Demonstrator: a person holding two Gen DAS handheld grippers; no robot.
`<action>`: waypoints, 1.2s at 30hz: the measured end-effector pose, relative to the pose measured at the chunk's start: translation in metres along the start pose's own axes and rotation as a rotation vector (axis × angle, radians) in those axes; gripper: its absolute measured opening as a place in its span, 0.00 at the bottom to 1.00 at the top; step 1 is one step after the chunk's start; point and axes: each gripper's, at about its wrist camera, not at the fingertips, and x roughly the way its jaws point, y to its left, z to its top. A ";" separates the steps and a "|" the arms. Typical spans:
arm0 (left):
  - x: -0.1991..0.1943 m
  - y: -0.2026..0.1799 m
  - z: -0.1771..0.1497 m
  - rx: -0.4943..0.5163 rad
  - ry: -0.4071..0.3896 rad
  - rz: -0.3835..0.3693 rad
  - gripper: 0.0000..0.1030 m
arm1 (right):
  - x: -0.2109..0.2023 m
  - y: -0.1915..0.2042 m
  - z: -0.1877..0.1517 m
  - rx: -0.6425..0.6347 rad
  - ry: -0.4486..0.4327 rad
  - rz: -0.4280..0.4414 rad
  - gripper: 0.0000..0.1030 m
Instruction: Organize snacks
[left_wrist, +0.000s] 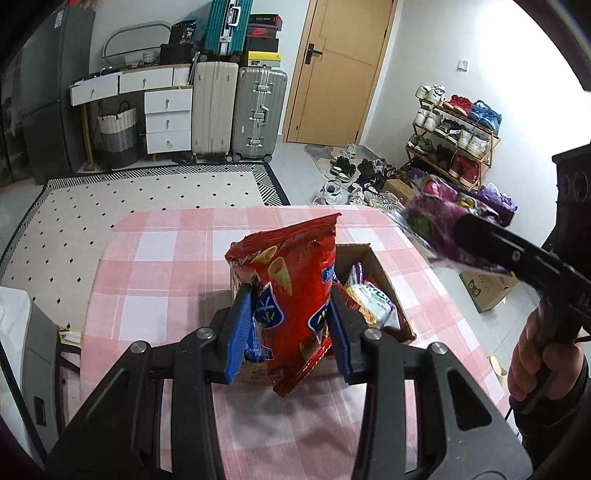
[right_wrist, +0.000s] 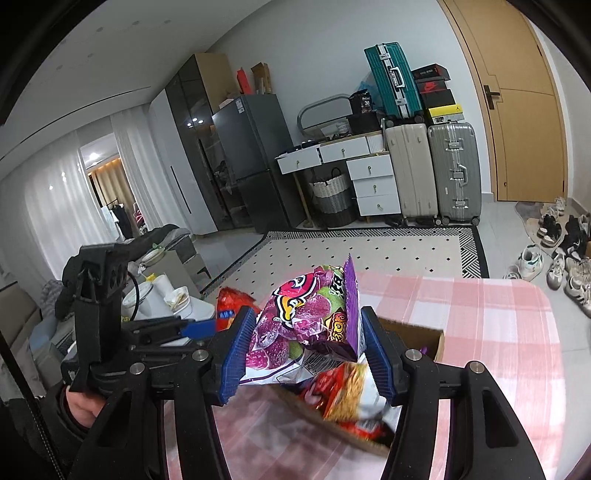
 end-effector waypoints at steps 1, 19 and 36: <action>0.004 0.001 0.002 0.000 0.003 0.000 0.35 | 0.004 -0.003 0.004 0.003 0.001 0.001 0.56; 0.105 0.002 0.006 -0.010 0.105 -0.040 0.35 | 0.098 -0.037 0.001 0.043 0.099 -0.019 0.57; 0.139 0.007 -0.005 0.030 0.144 0.003 0.71 | 0.118 -0.045 -0.017 0.009 0.138 -0.055 0.70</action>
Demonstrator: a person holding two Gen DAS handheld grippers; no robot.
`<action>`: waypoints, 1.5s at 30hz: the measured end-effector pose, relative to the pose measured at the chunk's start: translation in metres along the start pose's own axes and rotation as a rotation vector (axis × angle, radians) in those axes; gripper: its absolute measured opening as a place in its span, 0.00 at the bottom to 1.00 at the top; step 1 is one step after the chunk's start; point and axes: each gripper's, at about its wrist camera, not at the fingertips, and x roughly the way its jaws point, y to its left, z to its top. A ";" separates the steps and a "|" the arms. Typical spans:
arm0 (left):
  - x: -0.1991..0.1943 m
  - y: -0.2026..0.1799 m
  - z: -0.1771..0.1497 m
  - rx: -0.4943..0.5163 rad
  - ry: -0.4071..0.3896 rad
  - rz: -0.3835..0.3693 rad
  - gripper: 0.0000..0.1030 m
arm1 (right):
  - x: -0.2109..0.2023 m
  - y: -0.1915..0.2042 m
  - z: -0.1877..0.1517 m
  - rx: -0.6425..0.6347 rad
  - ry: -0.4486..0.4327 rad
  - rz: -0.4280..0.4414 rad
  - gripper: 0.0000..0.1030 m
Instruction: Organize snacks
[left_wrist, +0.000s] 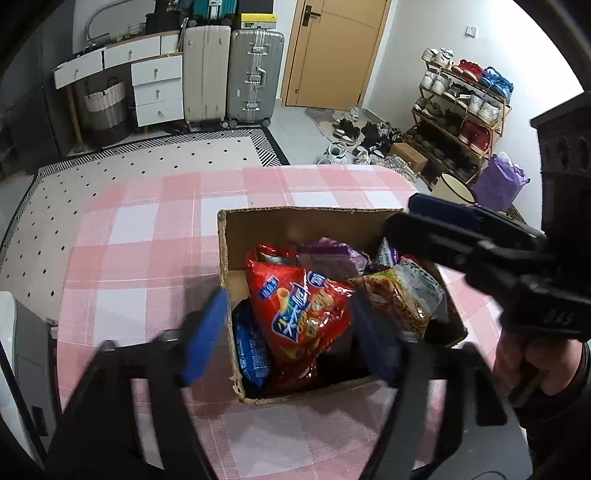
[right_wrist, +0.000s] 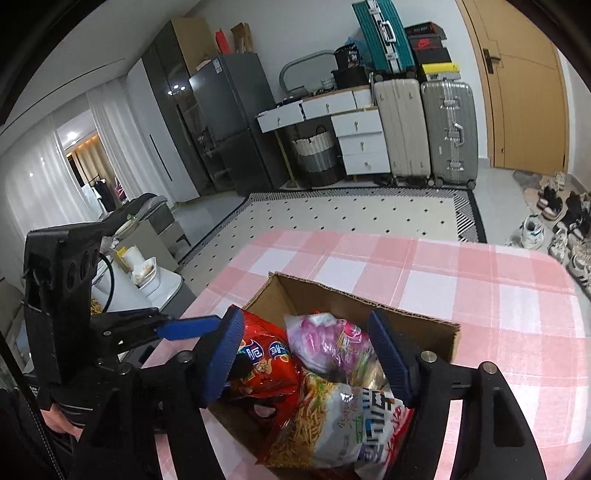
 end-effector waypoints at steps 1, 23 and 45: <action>-0.002 0.001 0.000 -0.003 -0.009 -0.011 0.71 | -0.007 0.000 0.000 0.003 -0.015 0.003 0.71; -0.102 -0.033 -0.021 0.004 -0.145 0.090 0.80 | -0.131 0.021 -0.018 -0.011 -0.224 -0.057 0.90; -0.209 -0.064 -0.121 0.027 -0.481 0.265 0.99 | -0.220 0.045 -0.109 -0.020 -0.384 -0.214 0.98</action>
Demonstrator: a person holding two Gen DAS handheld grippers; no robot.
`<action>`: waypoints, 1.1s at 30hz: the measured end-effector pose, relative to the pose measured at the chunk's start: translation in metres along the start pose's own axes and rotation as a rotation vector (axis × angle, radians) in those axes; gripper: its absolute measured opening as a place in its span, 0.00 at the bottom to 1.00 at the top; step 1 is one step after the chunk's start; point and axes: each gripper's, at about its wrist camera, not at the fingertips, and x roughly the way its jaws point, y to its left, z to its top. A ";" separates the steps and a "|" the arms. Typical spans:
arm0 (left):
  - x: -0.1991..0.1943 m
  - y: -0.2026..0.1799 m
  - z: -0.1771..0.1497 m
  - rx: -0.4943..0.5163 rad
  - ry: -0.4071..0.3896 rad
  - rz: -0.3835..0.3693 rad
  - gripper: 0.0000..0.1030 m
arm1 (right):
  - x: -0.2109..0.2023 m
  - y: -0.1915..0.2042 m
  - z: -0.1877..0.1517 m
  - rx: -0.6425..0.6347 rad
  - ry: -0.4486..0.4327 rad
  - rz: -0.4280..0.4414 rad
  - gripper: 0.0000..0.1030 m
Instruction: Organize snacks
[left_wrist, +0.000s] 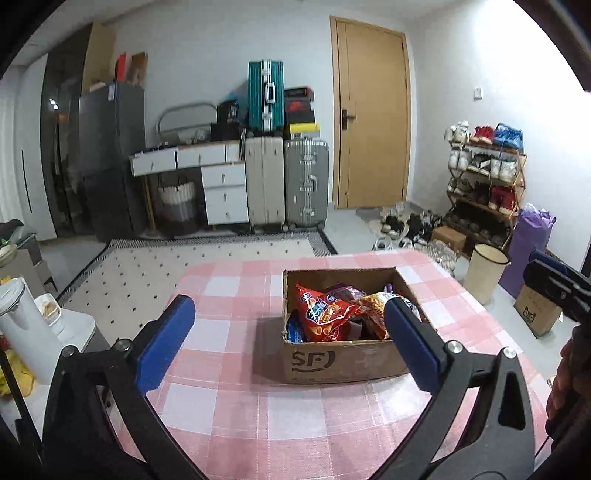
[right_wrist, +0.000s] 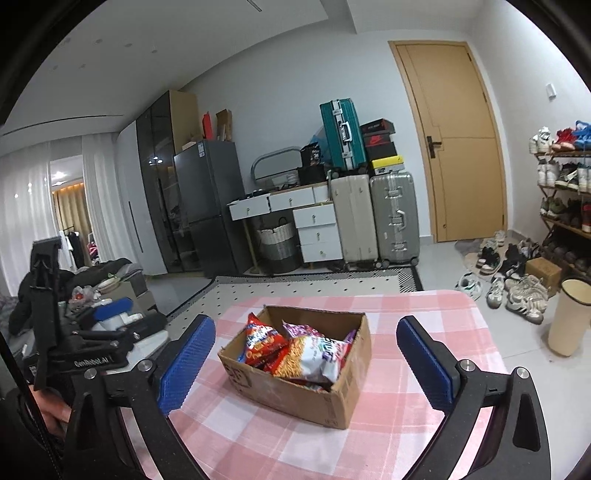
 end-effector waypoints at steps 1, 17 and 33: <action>-0.006 0.001 -0.003 -0.008 -0.009 -0.005 0.99 | -0.004 0.000 -0.004 -0.006 -0.008 -0.017 0.98; -0.023 0.036 -0.058 -0.110 -0.079 0.068 0.99 | -0.022 -0.012 -0.060 -0.019 -0.054 -0.087 0.99; 0.041 0.029 -0.123 -0.071 -0.010 0.082 0.99 | 0.007 -0.028 -0.114 -0.080 -0.023 -0.116 0.99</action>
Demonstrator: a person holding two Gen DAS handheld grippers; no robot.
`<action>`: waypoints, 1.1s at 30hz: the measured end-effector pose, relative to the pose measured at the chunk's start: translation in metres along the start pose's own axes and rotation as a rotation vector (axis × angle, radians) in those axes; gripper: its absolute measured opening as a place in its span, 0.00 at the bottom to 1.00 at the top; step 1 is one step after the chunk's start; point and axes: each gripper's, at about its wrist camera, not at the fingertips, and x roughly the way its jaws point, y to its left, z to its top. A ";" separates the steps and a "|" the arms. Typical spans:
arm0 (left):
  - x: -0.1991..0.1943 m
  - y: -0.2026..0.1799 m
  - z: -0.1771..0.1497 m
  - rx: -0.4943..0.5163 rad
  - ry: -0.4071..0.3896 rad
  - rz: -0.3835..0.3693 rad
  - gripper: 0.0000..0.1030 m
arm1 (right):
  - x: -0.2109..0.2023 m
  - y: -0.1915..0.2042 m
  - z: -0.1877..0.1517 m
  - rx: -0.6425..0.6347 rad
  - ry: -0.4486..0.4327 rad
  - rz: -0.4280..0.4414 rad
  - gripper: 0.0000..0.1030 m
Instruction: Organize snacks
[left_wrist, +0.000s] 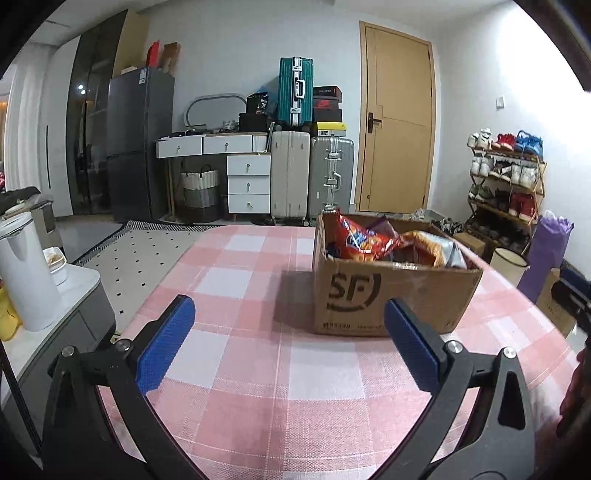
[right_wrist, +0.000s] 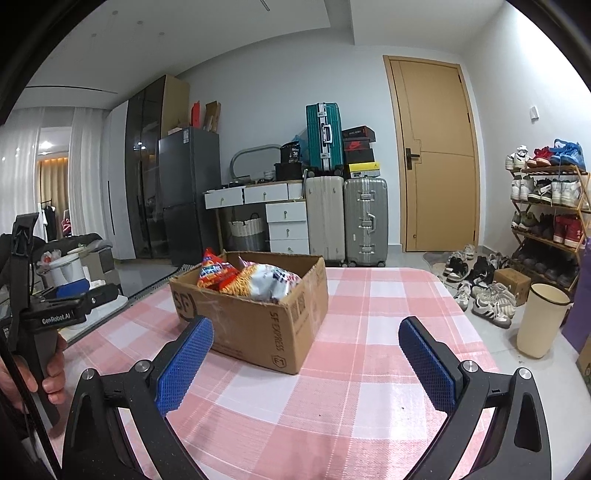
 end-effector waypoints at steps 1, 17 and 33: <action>0.002 -0.002 -0.003 0.008 -0.004 0.001 0.99 | 0.002 -0.002 -0.003 0.005 -0.001 0.000 0.99; 0.031 -0.011 -0.018 0.035 -0.069 -0.015 0.99 | 0.015 0.003 -0.013 -0.029 0.021 -0.026 0.99; 0.039 -0.010 -0.019 0.033 -0.070 -0.006 0.99 | 0.013 0.002 -0.015 -0.032 0.021 -0.023 0.99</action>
